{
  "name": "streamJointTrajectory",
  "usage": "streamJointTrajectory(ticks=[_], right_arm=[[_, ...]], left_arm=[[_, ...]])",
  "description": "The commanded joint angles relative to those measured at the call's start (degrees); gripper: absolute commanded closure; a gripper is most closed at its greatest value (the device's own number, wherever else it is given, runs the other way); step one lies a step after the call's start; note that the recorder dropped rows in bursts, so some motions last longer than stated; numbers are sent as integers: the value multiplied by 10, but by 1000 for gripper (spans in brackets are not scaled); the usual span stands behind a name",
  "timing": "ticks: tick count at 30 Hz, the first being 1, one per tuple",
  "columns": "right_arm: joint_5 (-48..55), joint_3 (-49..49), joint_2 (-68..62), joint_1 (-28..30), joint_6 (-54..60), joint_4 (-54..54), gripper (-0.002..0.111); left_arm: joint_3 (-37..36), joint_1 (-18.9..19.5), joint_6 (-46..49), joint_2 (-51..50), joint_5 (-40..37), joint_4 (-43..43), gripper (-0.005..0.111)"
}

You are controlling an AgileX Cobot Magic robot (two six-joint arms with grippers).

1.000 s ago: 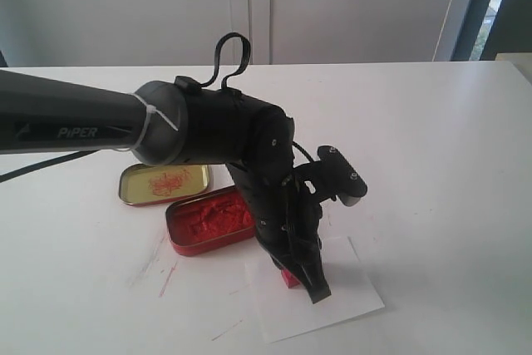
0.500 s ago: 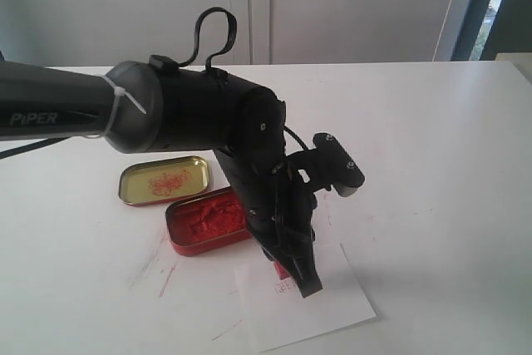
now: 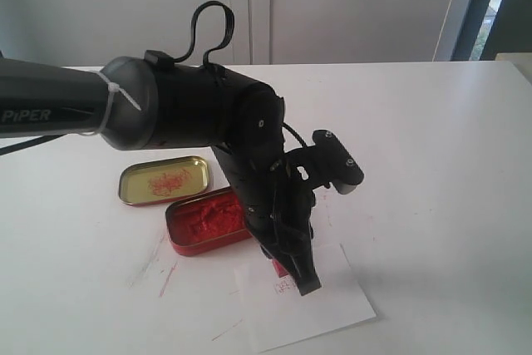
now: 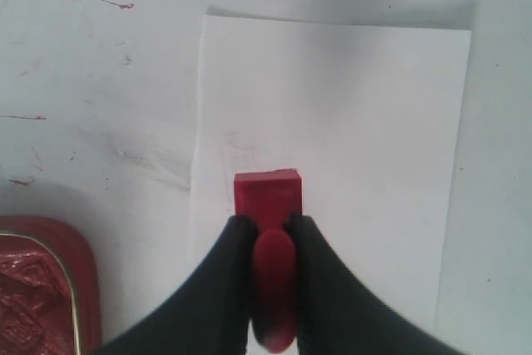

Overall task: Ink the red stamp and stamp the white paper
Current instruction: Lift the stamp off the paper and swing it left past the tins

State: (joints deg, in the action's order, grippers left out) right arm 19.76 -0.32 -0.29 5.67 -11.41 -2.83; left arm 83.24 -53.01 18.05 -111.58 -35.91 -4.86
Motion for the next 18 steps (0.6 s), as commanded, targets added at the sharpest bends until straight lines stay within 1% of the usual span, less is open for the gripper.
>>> streamJointTrajectory(ticks=[1, 6, 11, 16, 17, 18], right_arm=[[-2, 3, 3, -1, 0, -2, 103], [-2, 3, 3, -1, 0, -2, 103], [-2, 3, 3, -1, 0, -2, 103], [-2, 3, 3, -1, 0, -2, 103], [-2, 3, 3, -1, 0, -2, 103], [-2, 3, 3, -1, 0, -2, 103]], left_arm=[[2, 3, -14, 15, -14, -3, 107], [2, 26, -33, 42, -13, -17, 107], [2, 62, -33, 75, -19, -68, 107], [-9, 108, -28, 103, -33, -143, 107], [-22, 128, -27, 114, -37, -164, 107], [-28, 137, -27, 119, -39, -167, 107]])
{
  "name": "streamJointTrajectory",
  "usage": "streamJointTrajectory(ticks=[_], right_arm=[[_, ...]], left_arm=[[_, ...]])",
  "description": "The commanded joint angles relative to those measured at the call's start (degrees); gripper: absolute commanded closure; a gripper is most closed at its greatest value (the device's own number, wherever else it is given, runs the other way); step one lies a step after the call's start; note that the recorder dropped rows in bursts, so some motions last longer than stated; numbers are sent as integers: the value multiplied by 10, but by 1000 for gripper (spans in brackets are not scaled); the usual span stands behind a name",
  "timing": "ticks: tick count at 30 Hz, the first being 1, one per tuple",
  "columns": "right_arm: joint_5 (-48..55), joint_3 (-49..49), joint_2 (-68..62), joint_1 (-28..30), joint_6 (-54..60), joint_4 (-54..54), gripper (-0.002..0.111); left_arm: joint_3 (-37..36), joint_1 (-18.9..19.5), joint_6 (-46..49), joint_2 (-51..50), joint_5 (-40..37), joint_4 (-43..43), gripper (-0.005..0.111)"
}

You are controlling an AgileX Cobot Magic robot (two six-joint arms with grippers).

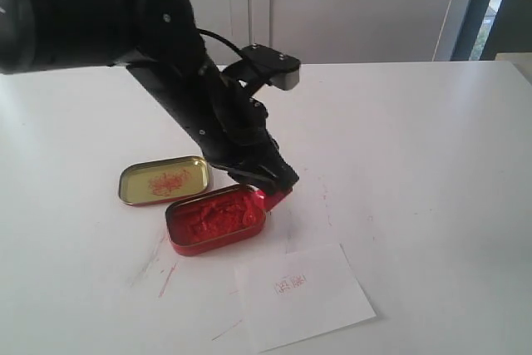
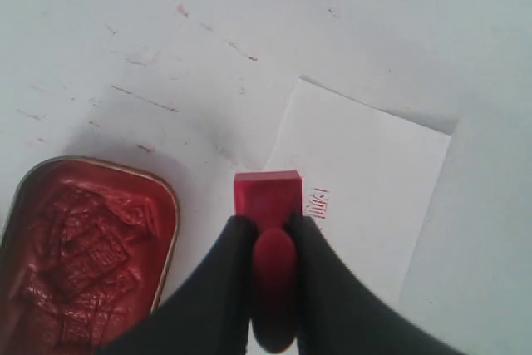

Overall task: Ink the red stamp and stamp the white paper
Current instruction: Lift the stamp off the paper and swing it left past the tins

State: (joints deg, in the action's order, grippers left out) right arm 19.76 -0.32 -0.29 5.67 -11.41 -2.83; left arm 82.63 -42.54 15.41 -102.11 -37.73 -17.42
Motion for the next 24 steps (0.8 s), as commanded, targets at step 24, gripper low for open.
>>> streamJointTrajectory(ticks=[24], right_arm=[[-2, 3, 3, -1, 0, -2, 103]], left_arm=[[-351, 296, 427, 108, -83, -573, 107]])
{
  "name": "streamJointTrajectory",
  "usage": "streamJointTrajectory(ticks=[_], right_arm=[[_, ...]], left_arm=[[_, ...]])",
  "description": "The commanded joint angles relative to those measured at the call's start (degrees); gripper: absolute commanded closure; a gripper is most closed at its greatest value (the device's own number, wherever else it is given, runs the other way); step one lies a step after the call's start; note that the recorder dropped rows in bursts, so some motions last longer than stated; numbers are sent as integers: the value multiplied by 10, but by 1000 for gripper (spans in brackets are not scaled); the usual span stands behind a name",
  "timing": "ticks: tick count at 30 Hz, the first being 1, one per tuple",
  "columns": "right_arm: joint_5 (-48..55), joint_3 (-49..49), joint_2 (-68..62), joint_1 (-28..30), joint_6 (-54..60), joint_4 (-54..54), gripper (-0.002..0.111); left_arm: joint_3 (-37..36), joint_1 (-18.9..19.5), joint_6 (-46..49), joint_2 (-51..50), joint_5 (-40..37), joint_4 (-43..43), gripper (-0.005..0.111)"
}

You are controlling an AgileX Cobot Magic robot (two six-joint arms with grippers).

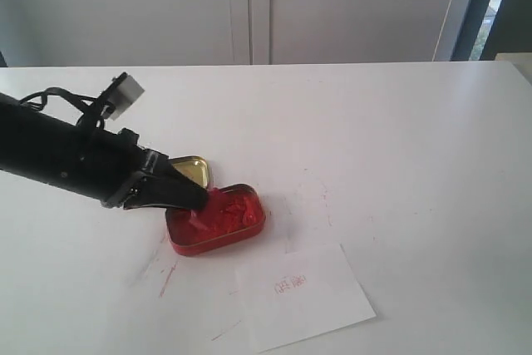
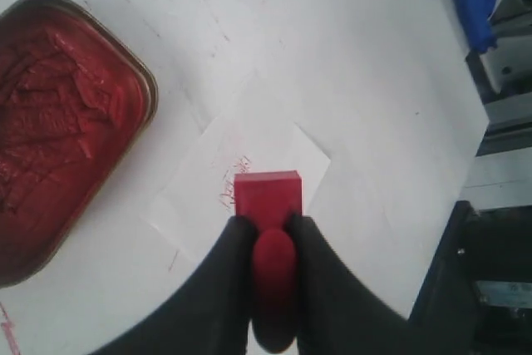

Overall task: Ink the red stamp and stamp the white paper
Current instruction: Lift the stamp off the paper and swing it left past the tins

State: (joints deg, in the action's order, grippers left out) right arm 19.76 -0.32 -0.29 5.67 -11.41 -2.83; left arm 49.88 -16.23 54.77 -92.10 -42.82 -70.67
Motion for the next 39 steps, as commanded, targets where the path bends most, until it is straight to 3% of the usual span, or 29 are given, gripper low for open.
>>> streamJointTrajectory(ticks=[1, 8, 12, 21, 39], right_arm=[[-2, 3, 3, -1, 0, -2, 103], [-2, 3, 3, -1, 0, -2, 103], [-2, 3, 3, -1, 0, -2, 103], [-2, 3, 3, -1, 0, -2, 103], [-2, 3, 3, -1, 0, -2, 103]], left_arm=[[-30, 43, 36, 8, -34, -41, 107], [-69, 119, 53, 8, -52, -42, 107], [-87, 143, 68, 8, -52, -42, 107], [-101, 144, 69, 6, 11, -42, 107], [-101, 144, 111, -95, 34, -114, 107]])
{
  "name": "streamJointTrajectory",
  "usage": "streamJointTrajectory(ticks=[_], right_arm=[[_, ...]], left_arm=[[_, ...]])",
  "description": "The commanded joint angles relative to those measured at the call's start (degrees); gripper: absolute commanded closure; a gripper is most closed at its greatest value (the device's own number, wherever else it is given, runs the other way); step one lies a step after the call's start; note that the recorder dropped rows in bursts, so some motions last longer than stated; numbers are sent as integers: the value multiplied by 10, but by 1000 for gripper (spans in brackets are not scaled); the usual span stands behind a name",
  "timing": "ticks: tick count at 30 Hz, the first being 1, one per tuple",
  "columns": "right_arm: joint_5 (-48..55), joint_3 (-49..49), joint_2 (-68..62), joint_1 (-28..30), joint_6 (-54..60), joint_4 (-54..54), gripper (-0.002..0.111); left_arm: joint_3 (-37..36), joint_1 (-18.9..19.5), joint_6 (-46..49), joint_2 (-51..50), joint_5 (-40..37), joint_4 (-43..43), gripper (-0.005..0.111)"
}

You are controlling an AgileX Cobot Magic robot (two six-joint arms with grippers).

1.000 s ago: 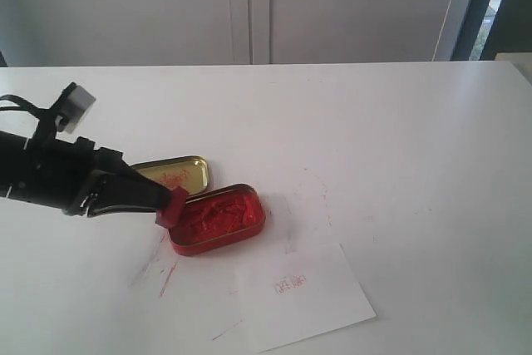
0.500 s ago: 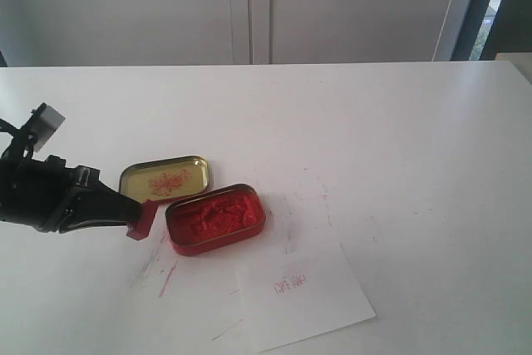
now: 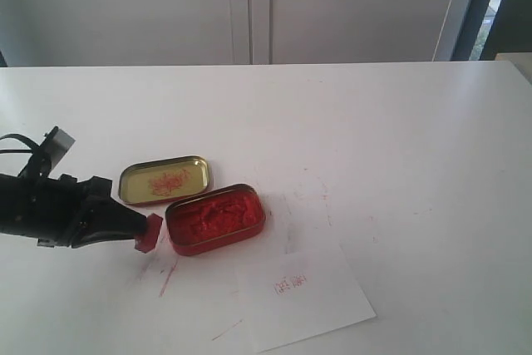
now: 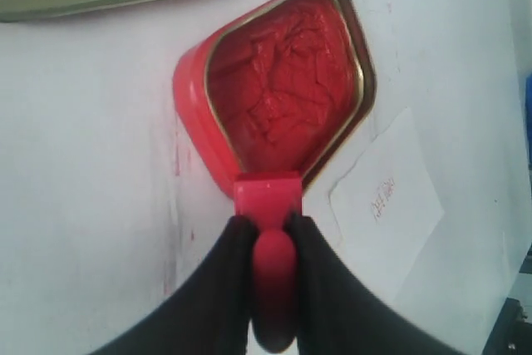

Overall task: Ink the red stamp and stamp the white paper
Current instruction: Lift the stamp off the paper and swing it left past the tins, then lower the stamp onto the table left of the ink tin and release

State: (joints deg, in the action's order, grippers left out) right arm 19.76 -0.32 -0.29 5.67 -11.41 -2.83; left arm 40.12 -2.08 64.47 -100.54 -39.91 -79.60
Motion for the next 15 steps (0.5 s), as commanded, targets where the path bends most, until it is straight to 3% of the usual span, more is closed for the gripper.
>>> streamJointTrajectory(ticks=[1, 15], right_arm=[[-2, 3, 3, -1, 0, -2, 103], [-2, 3, 3, -1, 0, -2, 103]], left_arm=[[-4, 3, 19, -13, 6, -26, 107], [-4, 3, 35, -41, 26, -41, 107]])
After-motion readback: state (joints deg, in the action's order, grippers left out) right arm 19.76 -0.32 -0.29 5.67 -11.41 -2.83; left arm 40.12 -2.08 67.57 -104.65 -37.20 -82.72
